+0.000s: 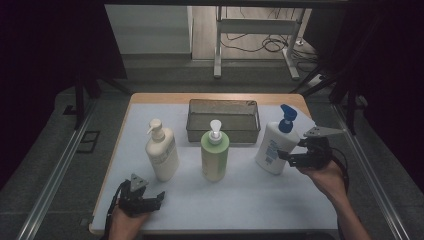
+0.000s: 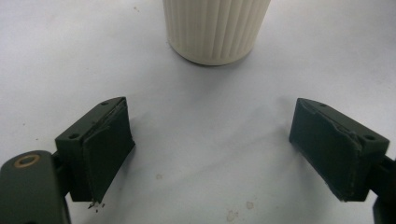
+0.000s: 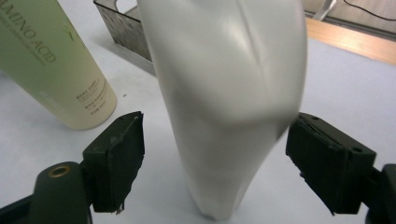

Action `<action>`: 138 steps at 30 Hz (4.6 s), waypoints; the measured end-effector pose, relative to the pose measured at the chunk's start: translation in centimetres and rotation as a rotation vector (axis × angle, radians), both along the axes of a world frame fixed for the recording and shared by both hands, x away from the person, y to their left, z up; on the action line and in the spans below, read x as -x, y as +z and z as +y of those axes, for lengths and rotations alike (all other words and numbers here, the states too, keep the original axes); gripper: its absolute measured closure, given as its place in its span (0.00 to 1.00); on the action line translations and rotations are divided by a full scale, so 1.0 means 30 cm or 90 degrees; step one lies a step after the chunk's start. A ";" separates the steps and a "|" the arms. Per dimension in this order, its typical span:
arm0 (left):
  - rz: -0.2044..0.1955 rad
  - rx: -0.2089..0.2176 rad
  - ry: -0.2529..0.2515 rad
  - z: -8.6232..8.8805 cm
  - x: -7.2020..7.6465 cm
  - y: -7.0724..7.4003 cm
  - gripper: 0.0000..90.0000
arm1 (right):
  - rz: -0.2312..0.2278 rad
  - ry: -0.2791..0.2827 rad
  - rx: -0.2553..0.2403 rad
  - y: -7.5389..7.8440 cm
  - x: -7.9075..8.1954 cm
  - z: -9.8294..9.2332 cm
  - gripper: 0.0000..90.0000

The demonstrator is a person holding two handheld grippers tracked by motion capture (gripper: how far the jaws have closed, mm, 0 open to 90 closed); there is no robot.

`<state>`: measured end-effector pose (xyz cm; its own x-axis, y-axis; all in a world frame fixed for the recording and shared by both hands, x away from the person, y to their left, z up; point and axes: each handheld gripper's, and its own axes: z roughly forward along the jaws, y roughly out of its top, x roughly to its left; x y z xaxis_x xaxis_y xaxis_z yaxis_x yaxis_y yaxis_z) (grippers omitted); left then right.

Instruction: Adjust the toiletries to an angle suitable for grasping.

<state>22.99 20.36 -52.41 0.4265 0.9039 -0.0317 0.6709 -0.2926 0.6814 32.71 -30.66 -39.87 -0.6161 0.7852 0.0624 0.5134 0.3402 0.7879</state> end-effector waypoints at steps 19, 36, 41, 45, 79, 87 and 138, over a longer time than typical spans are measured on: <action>0.000 0.001 0.000 0.000 0.000 0.000 0.14 | -0.002 0.030 0.014 -0.010 -0.080 0.062 0.37; 0.001 0.001 0.000 0.000 0.000 0.000 0.14 | -0.004 -0.004 0.040 0.011 -0.047 0.081 0.44; 0.000 0.000 -0.001 0.001 -0.001 0.000 0.14 | -0.004 0.007 0.051 0.045 -0.039 0.104 0.44; 0.000 0.000 -0.001 0.001 -0.001 0.000 0.14 | -0.007 0.012 0.056 0.067 -0.037 0.115 0.44; 0.000 0.001 -0.001 0.000 -0.001 0.000 0.14 | -0.047 0.048 0.044 0.306 -0.101 0.271 0.44; 0.000 0.002 -0.001 0.000 -0.001 0.000 0.14 | -0.054 0.042 0.043 0.321 -0.140 0.316 0.44; 0.001 0.002 -0.001 0.000 -0.002 0.000 0.14 | -0.071 -0.011 0.036 0.329 -0.427 0.586 0.45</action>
<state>23.04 20.38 -52.40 0.4279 0.9032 -0.0344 0.6711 -0.2920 0.6814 45.53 -13.09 -29.99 -0.6028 0.7963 -0.0499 0.4303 0.3771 0.8201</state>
